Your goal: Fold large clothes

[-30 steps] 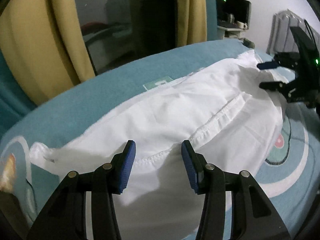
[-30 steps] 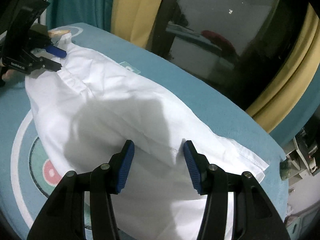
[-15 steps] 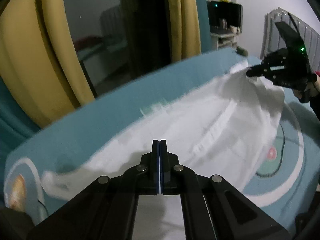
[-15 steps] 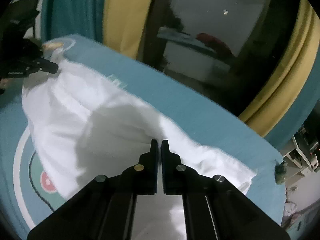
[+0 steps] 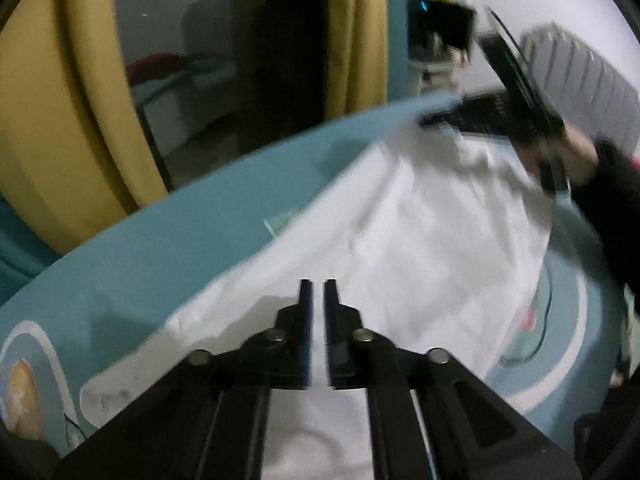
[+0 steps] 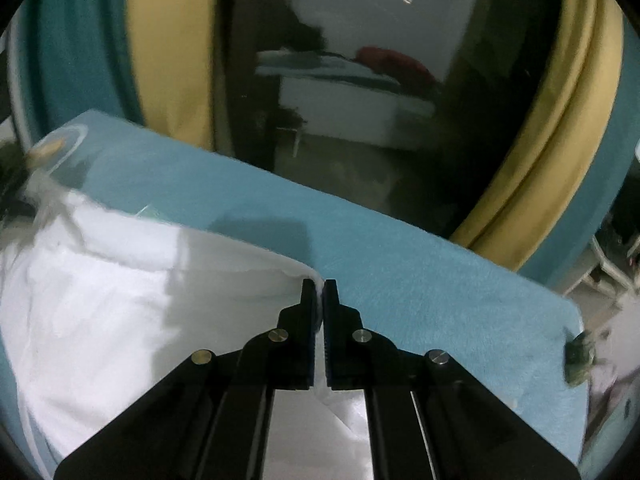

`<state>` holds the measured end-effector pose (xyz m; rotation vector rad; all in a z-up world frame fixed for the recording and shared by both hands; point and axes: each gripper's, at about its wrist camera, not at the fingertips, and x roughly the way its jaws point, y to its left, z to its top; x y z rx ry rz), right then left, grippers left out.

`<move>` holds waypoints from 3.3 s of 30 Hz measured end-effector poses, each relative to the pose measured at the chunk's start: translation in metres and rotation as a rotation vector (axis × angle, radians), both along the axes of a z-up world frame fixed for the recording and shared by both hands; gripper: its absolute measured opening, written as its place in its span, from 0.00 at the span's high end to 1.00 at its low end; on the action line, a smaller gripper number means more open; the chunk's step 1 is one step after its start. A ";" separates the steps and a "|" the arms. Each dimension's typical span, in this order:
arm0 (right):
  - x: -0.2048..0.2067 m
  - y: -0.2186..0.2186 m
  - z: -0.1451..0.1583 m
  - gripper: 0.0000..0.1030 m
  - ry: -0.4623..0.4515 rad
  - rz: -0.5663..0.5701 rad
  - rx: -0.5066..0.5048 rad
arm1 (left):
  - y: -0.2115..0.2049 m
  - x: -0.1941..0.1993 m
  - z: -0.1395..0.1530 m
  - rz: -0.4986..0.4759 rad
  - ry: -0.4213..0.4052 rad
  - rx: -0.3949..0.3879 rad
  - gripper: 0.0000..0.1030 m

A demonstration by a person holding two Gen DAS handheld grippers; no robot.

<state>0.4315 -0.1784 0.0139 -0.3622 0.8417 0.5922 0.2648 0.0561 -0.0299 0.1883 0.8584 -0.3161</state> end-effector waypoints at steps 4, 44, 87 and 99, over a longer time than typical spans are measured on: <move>0.023 0.004 -0.016 0.96 0.071 -0.070 0.002 | 0.007 0.011 -0.026 0.056 0.073 0.088 0.62; -0.140 -0.149 -0.031 0.90 0.173 -0.279 0.164 | 0.069 -0.104 -0.047 0.555 0.061 -0.094 0.53; -0.293 -0.229 -0.016 0.85 0.182 -0.373 0.158 | 0.030 -0.266 -0.037 0.488 0.135 -0.186 0.87; -0.272 -0.241 0.035 0.64 0.047 -0.431 0.109 | 0.061 -0.257 0.012 0.547 0.020 -0.168 0.69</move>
